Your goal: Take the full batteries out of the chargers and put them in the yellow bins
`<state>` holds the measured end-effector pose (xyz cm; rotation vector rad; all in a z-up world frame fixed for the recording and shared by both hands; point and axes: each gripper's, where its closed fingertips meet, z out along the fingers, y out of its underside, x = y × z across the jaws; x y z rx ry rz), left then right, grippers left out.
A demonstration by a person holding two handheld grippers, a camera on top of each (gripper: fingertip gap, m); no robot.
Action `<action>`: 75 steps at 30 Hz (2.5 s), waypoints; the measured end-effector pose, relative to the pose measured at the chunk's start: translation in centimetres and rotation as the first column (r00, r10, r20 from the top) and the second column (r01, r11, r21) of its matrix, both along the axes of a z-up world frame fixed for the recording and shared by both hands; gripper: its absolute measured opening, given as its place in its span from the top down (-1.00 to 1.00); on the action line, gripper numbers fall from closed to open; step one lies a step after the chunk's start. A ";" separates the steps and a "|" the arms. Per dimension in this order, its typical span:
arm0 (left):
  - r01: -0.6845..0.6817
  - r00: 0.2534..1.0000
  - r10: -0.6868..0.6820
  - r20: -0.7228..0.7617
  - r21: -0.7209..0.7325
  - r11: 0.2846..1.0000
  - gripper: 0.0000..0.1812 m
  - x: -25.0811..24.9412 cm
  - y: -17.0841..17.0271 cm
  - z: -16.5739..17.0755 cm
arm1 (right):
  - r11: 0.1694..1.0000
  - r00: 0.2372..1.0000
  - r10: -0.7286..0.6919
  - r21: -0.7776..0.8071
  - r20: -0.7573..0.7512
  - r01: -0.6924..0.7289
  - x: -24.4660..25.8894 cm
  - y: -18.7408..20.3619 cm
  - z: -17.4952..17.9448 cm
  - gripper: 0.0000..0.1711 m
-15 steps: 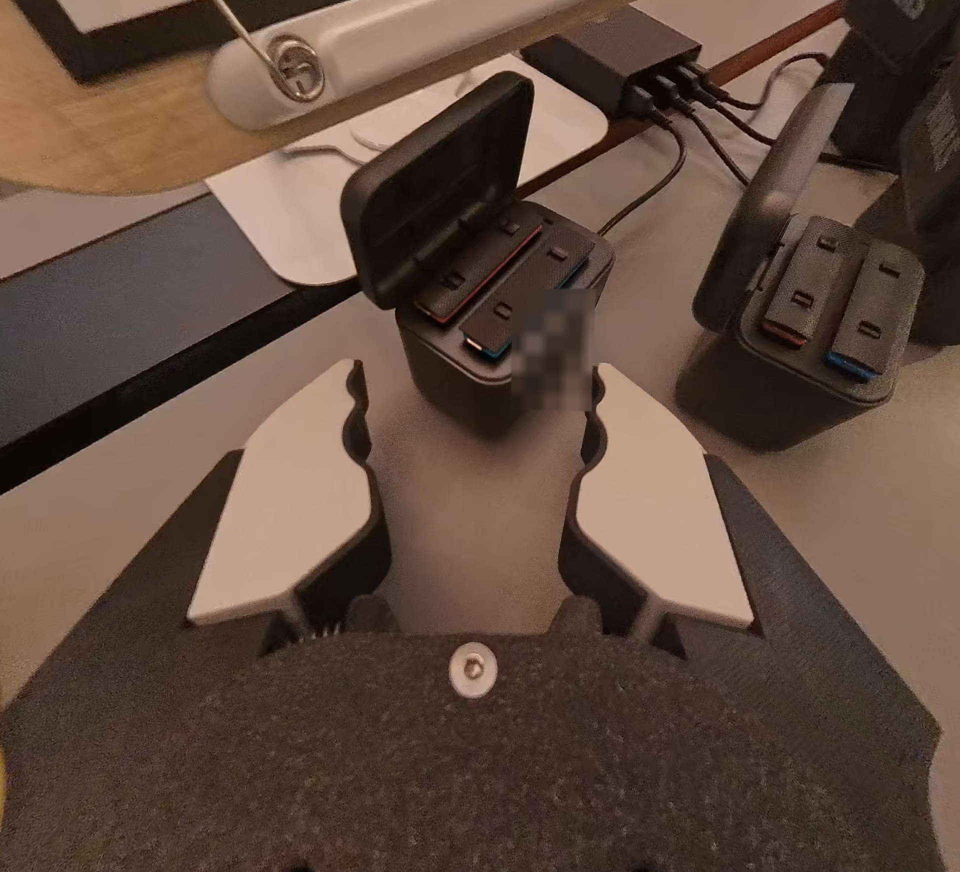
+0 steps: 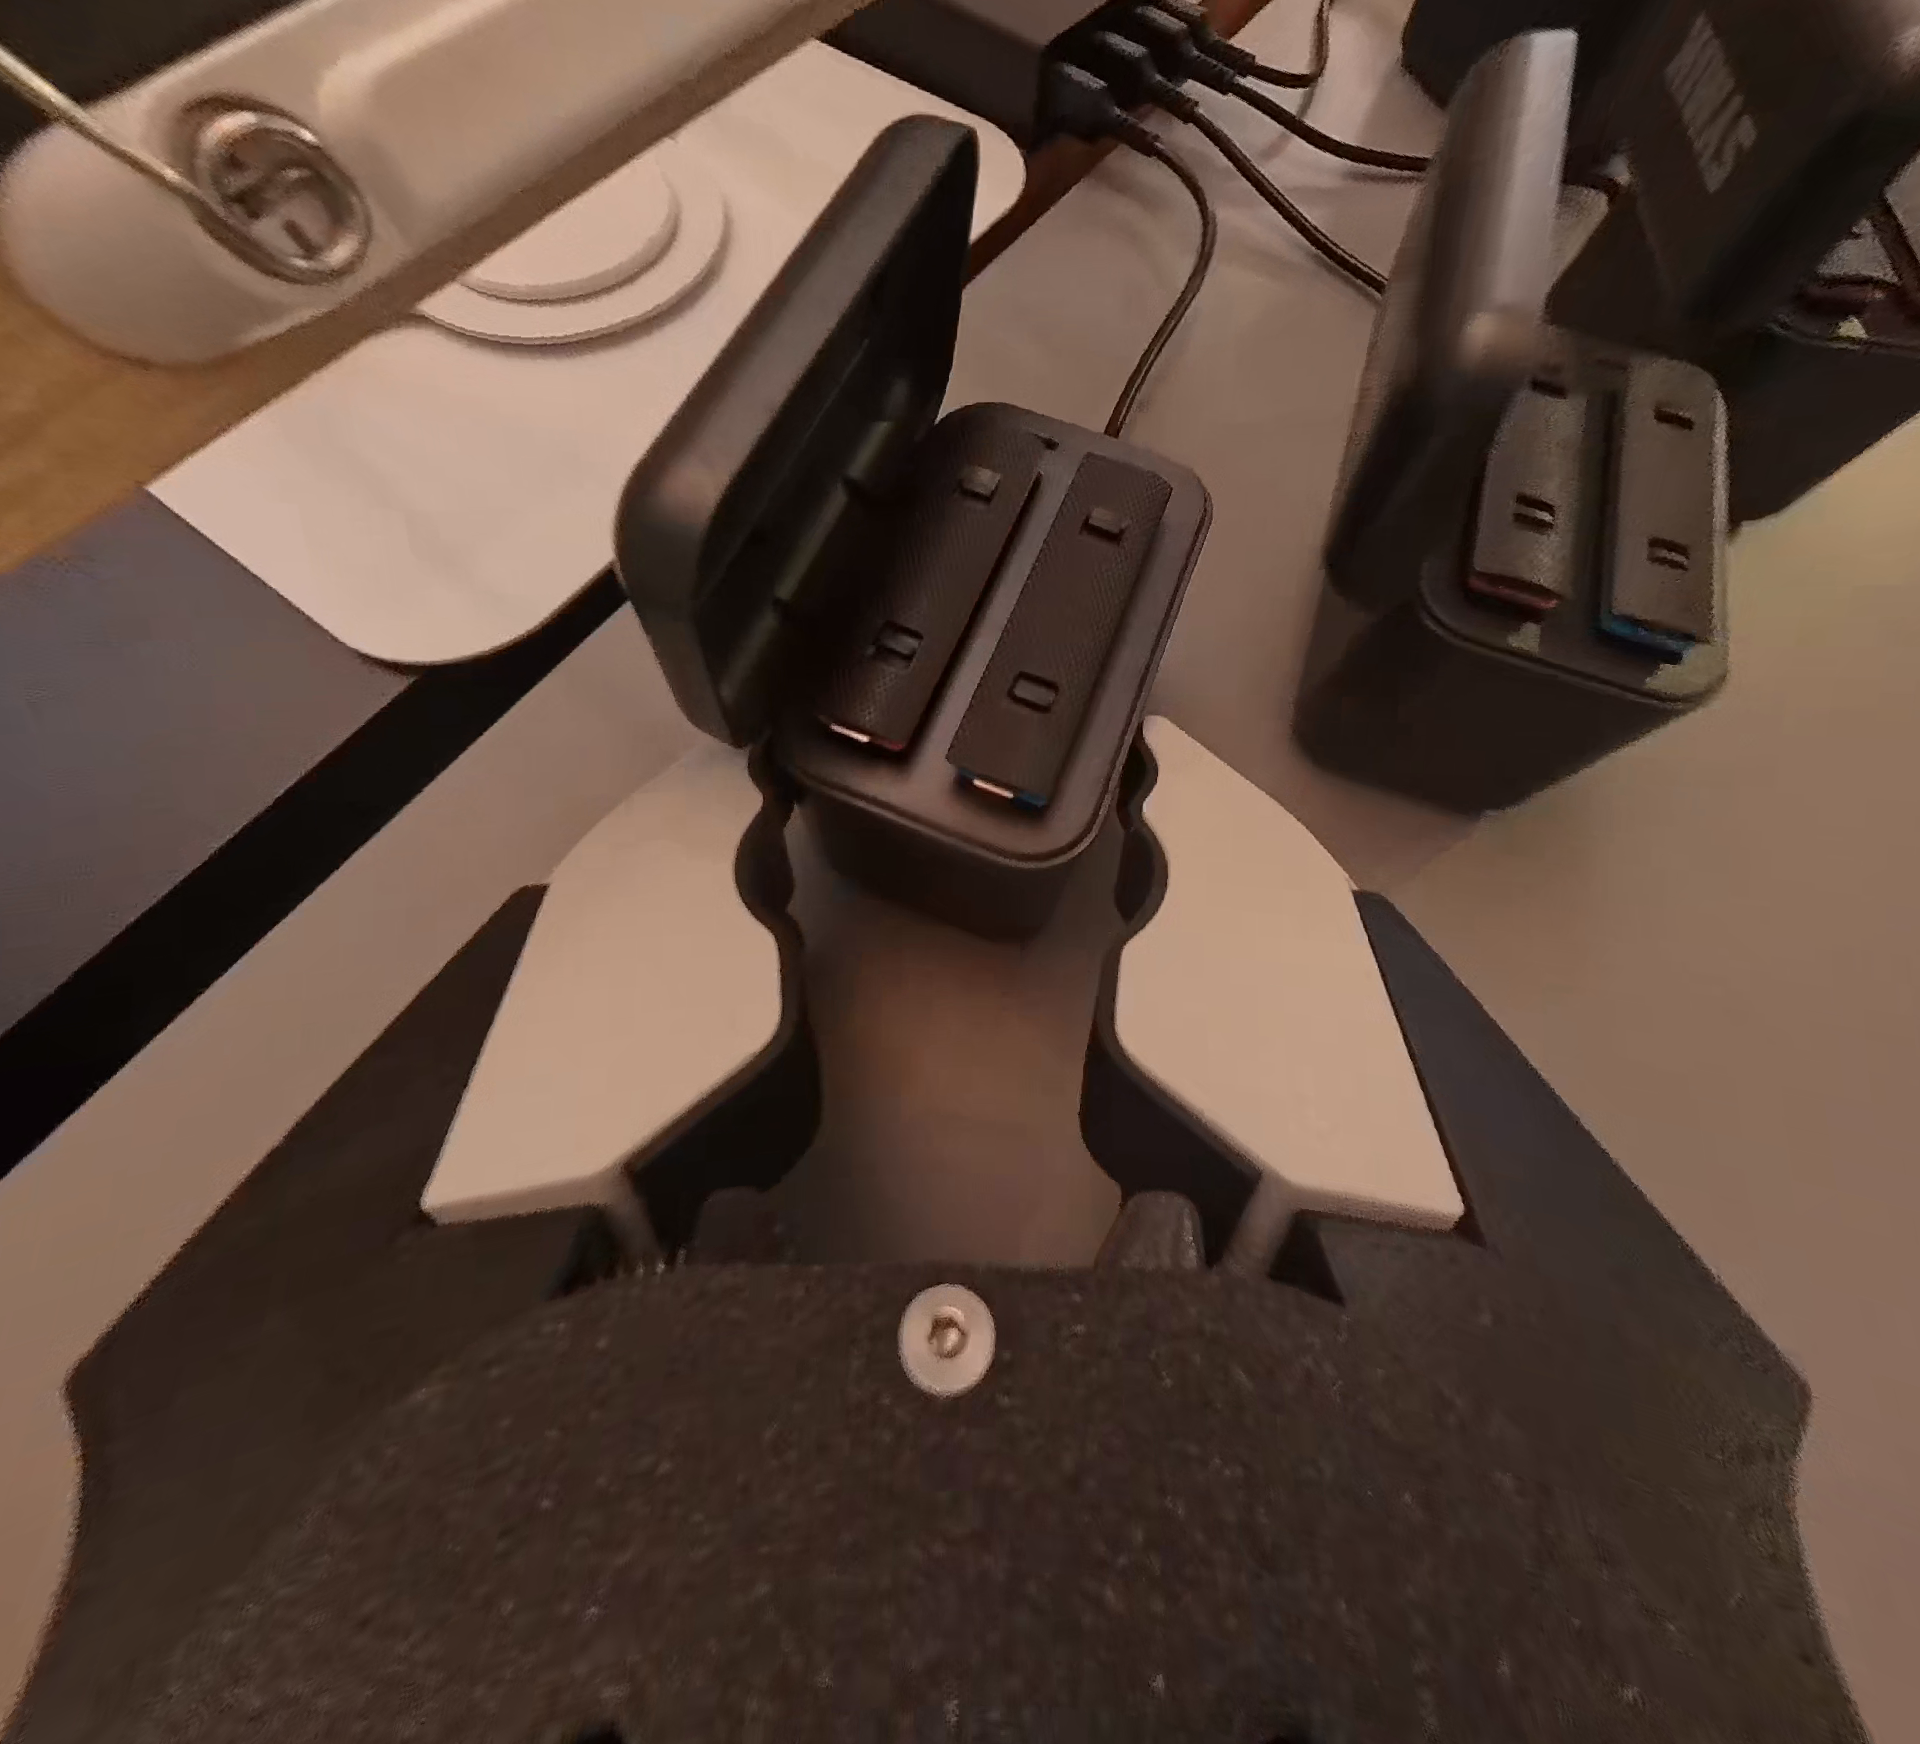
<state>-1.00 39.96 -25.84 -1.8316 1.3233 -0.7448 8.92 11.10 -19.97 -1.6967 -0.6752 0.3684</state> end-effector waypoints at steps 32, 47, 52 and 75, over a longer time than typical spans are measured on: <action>0.036 0.999 -0.035 0.004 -0.031 0.999 0.39 -1.1 -4.7 -0.1 | 0.997 0.999 -0.022 -0.079 0.041 0.025 -7.0 4.6 -0.6 0.87; 0.074 0.997 -0.074 0.001 -0.038 0.996 0.39 -0.9 -5.3 -0.1 | 0.951 0.975 -0.209 -0.218 0.072 0.220 -11.0 16.1 -3.9 0.71; 0.074 0.997 -0.074 0.003 -0.045 0.996 0.39 -0.8 -5.4 -0.1 | 0.946 0.969 -0.234 -0.212 0.083 0.247 -10.2 16.0 -3.9 0.73; 0.080 0.997 -0.081 0.000 -0.051 0.995 0.39 -1.0 -5.4 -0.1 | 0.828 0.826 -0.442 -0.195 0.350 0.525 -4.3 19.7 -5.0 -0.12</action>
